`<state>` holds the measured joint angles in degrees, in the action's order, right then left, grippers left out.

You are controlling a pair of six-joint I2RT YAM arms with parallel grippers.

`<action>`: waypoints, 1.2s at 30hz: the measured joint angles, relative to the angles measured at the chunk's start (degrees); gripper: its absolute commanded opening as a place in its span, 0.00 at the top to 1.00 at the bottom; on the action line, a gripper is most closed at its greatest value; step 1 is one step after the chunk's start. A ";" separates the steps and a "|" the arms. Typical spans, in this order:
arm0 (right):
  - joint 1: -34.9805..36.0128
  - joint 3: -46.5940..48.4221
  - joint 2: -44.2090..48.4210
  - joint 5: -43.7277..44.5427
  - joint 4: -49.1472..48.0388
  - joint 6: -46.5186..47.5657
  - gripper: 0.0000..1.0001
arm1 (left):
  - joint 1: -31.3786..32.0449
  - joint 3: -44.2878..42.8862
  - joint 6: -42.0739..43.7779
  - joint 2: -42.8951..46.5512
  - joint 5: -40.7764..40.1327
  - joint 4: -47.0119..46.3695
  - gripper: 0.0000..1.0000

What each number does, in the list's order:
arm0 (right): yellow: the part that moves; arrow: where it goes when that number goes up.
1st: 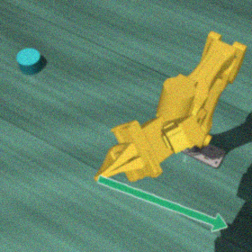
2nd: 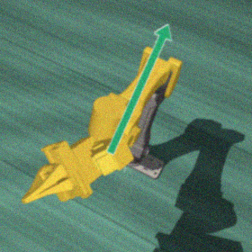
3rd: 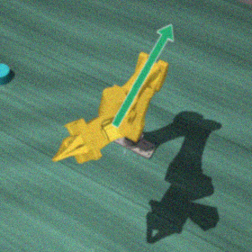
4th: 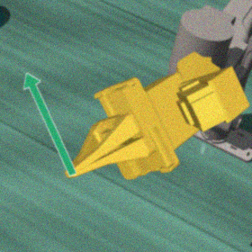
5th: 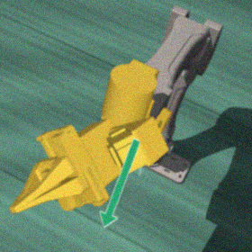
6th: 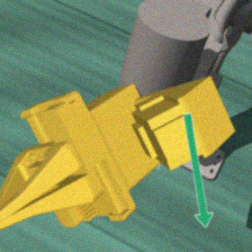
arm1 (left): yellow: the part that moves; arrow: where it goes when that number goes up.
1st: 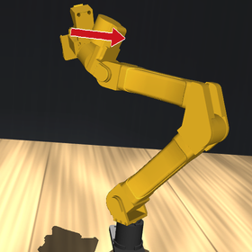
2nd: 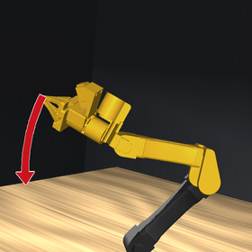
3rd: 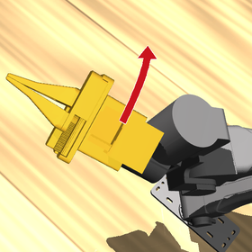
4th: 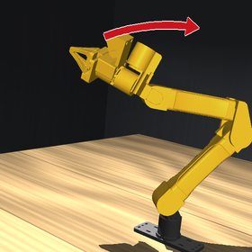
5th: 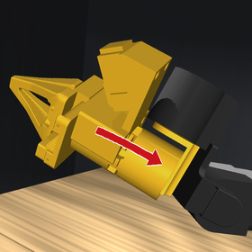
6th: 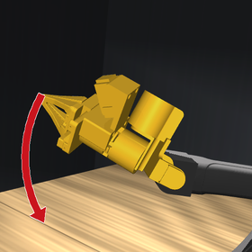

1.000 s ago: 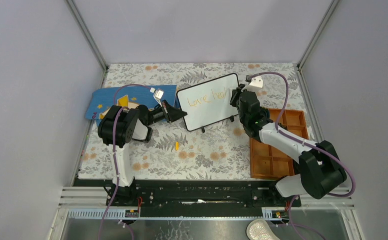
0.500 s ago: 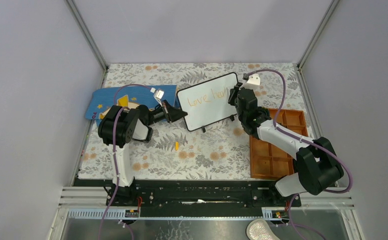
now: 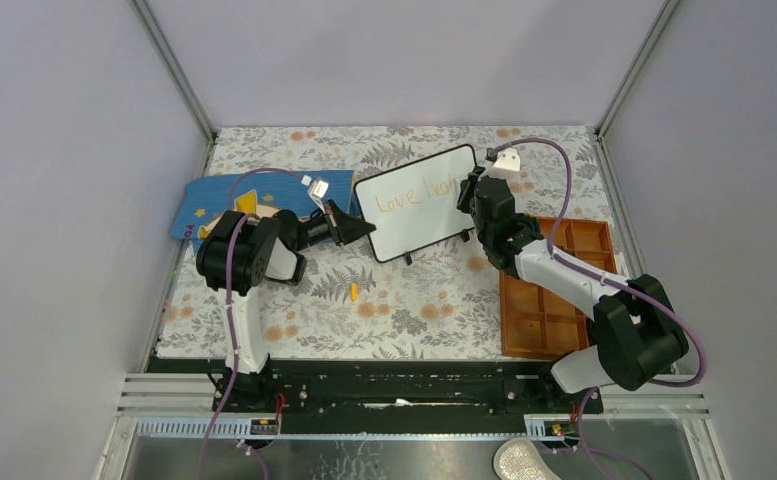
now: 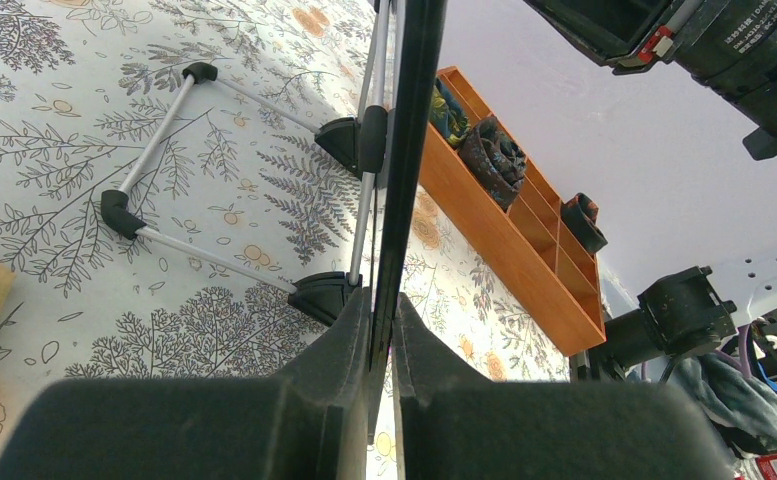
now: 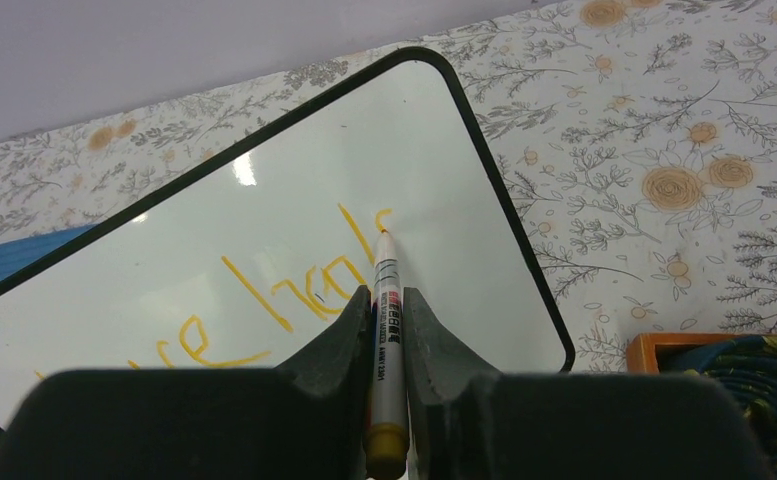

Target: Write a sentence on the whiteboard

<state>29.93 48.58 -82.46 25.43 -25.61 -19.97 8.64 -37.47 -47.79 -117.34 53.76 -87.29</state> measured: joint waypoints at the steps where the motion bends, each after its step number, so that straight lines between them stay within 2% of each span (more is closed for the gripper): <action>1: 0.00 0.00 0.02 0.15 0.35 0.00 1.00 | 0.00 0.00 0.00 0.00 0.00 0.00 1.00; 19: 0.00 0.02 0.02 2.47 4.50 0.00 1.00 | 0.04 0.00 0.02 0.33 0.00 0.39 1.00; 36: -0.11 0.00 0.94 -2.45 5.73 -0.50 1.00 | 0.07 0.00 0.09 0.55 0.00 0.70 1.00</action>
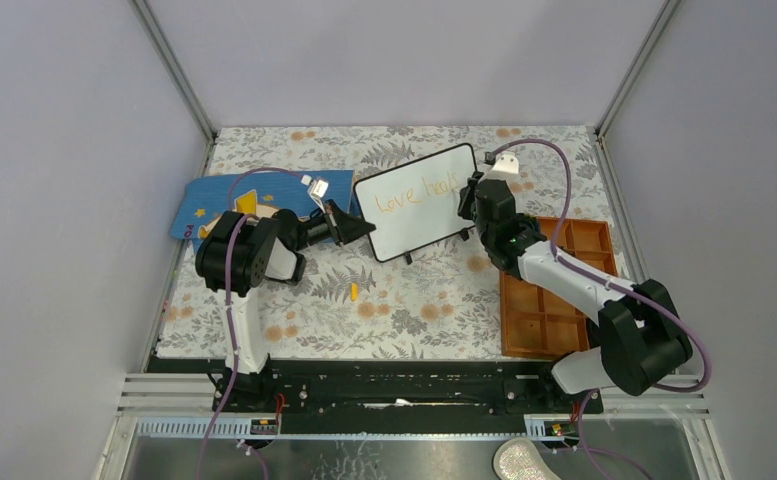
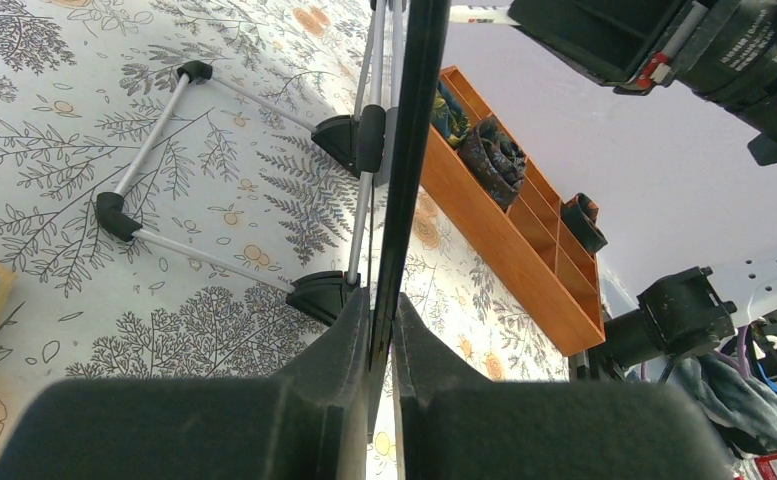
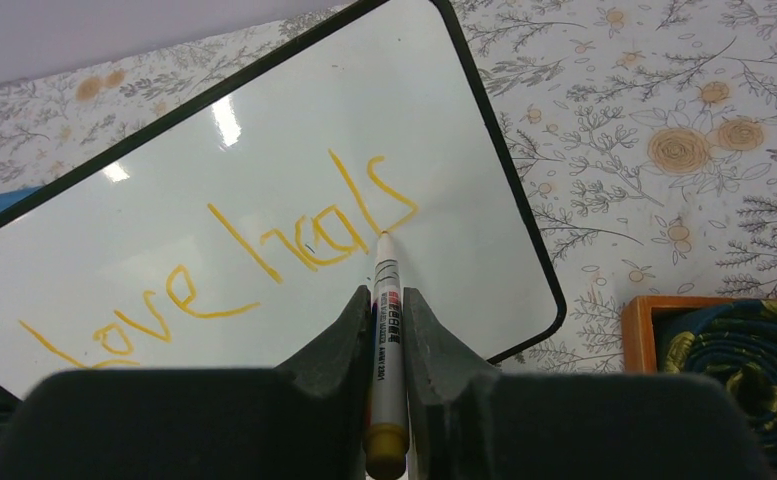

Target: Write a sentence on the whiteboard

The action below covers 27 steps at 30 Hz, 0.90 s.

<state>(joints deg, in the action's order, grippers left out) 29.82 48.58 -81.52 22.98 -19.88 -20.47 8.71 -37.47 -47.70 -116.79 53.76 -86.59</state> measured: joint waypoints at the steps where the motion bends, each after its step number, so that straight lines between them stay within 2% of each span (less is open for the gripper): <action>1: 0.00 -0.07 0.63 0.04 0.46 -0.28 1.00 | 0.00 0.00 0.07 0.04 0.02 0.07 1.00; 10: 1.07 -2.45 16.04 0.46 2.45 -1.16 1.00 | 0.00 0.00 0.13 0.09 0.07 0.28 1.00; 13: 4.46 -3.61 20.00 0.55 1.86 0.37 1.00 | 0.00 0.00 0.31 0.11 0.07 0.42 1.00; 15: 9.49 -5.35 22.12 0.85 0.44 2.80 1.00 | 0.00 0.00 0.52 0.24 0.09 0.66 1.00; 18: 17.92 -8.50 22.99 2.16 -1.73 6.69 1.00 | 0.00 0.00 0.79 0.39 0.09 0.94 1.00; 21: 23.08 -12.48 22.53 3.10 -3.52 9.62 1.00 | 0.00 0.00 0.85 0.42 0.09 0.98 1.00; 27: 24.83 -19.26 18.58 3.48 -6.71 11.58 1.00 | 0.00 0.00 0.98 0.42 0.09 1.14 1.00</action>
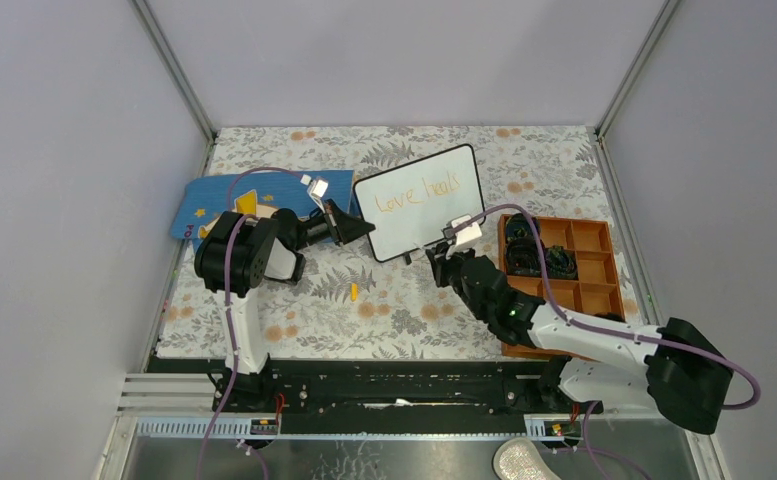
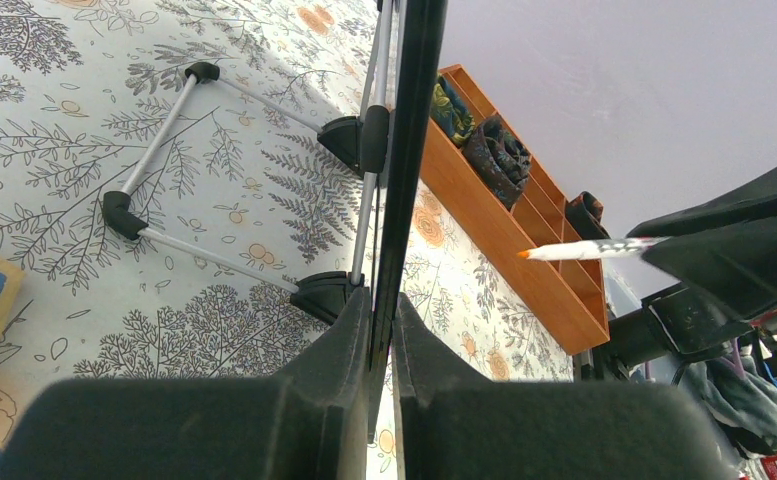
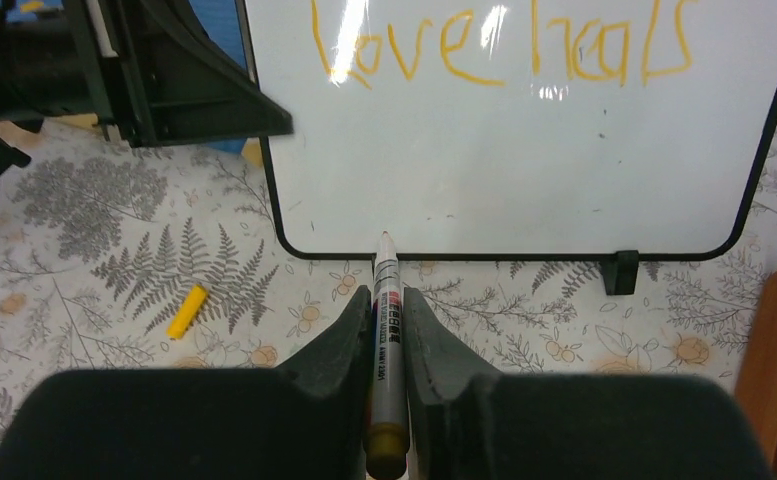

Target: Write a sentence on the whiteboard

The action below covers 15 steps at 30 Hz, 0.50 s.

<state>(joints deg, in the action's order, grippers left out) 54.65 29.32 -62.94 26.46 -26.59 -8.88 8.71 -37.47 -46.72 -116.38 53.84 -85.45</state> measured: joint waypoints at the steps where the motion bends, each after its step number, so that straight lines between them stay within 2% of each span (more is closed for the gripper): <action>1: 0.00 -0.59 -0.72 -0.02 -0.85 0.09 1.00 | 0.00 0.00 0.02 0.02 0.00 0.04 1.00; 10: 0.02 -1.66 -10.80 -0.24 -12.70 -1.51 1.00 | 0.00 0.00 0.35 0.11 0.00 0.33 1.00; 15: 0.04 0.44 -15.43 -0.59 -14.62 -2.51 1.00 | 0.00 0.00 0.46 0.33 0.00 0.72 1.00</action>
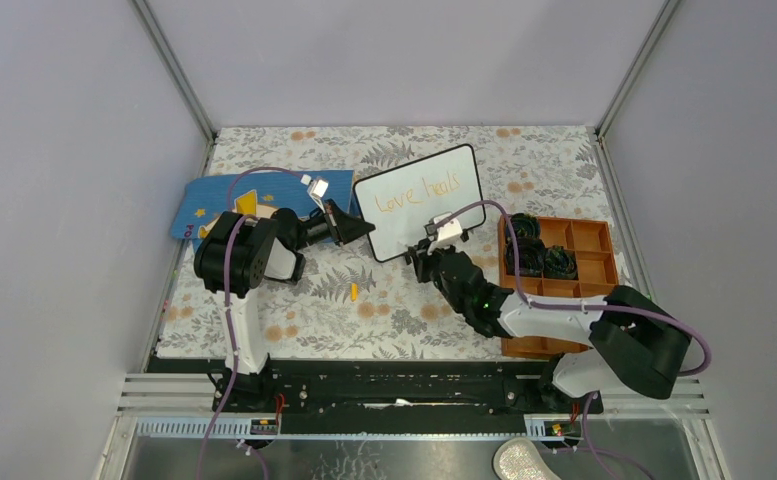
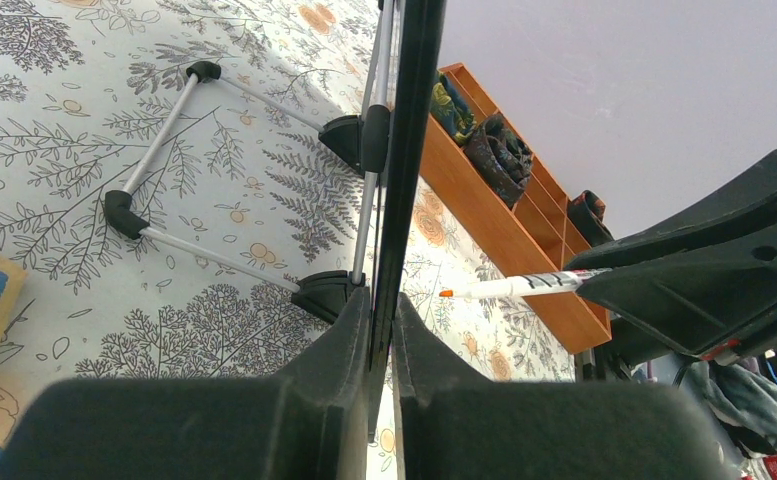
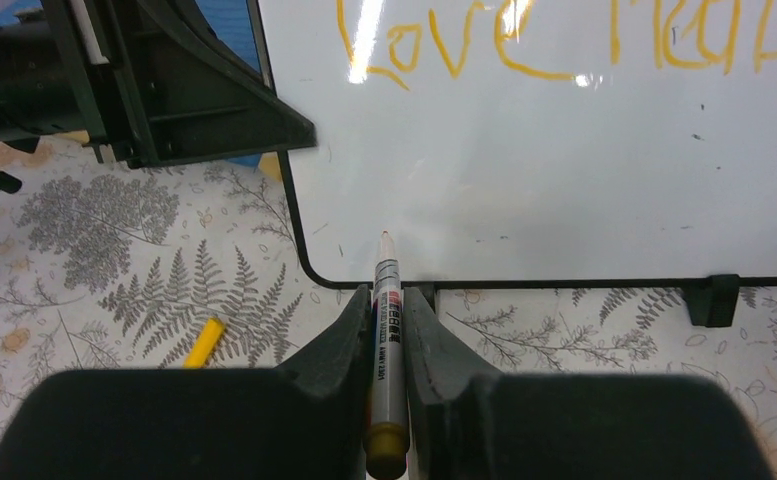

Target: Write a sentence on the whiteboard

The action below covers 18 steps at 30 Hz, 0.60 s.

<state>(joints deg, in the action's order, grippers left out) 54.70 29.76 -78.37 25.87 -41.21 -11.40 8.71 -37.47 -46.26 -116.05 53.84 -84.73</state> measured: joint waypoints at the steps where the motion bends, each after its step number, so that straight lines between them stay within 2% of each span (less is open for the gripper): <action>1: 0.00 0.59 -0.59 -0.04 -0.04 -0.15 1.00 | 0.00 0.00 0.04 0.00 0.00 0.02 1.00; 7: -0.83 4.33 -2.71 -0.96 0.13 -2.23 1.00 | 0.00 0.00 0.17 0.00 0.02 0.20 1.00; 18: -2.36 4.92 -4.66 -2.91 2.36 -4.81 1.00 | 0.15 0.00 0.37 0.11 0.07 0.50 1.00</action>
<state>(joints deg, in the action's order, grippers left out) 52.34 34.68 -83.02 22.96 -38.85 -16.21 8.86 -37.47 -45.89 -115.94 53.91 -84.23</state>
